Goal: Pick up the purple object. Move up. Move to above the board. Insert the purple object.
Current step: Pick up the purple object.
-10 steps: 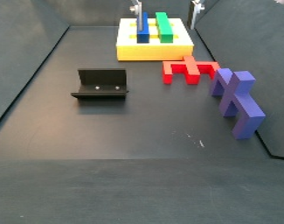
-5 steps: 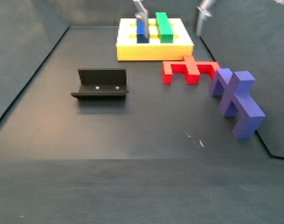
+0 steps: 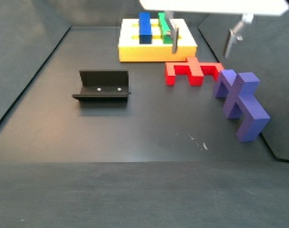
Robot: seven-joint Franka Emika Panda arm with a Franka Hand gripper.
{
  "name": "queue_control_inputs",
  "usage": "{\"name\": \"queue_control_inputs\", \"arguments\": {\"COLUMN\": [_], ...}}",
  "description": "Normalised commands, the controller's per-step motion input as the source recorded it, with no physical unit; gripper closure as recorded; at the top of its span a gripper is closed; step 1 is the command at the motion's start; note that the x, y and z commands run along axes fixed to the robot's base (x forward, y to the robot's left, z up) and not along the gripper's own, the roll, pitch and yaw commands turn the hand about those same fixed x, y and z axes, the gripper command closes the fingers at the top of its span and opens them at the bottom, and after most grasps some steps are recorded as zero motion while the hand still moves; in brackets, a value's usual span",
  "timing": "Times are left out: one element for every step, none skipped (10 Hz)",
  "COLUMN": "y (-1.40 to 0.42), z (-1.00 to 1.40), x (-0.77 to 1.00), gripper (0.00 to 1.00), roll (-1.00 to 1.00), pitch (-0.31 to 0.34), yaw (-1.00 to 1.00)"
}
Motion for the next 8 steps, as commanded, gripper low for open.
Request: {"name": "queue_control_inputs", "arguments": {"y": [0.09,0.08,0.11,0.05,0.0,-0.03,-0.04,-0.04], "z": [-0.41,-0.35,-0.2,-0.01,0.0,0.06,0.06,0.07], "x": [-0.26,-0.23,-0.29,-0.35,-0.22,-0.06,-0.05,-0.03], "gripper": [0.0,0.0,0.0,0.0,0.0,0.0,0.0,0.0], "roll": [0.08,0.05,0.0,0.0,-0.16,-0.21,-0.24,-0.25], "pitch": [-0.107,-0.114,-0.141,-0.119,-0.123,-0.093,-0.094,-0.083], "yaw": [-0.88,-0.9,-0.85,-0.8,-0.81,-0.85,-0.84,-0.84]}}
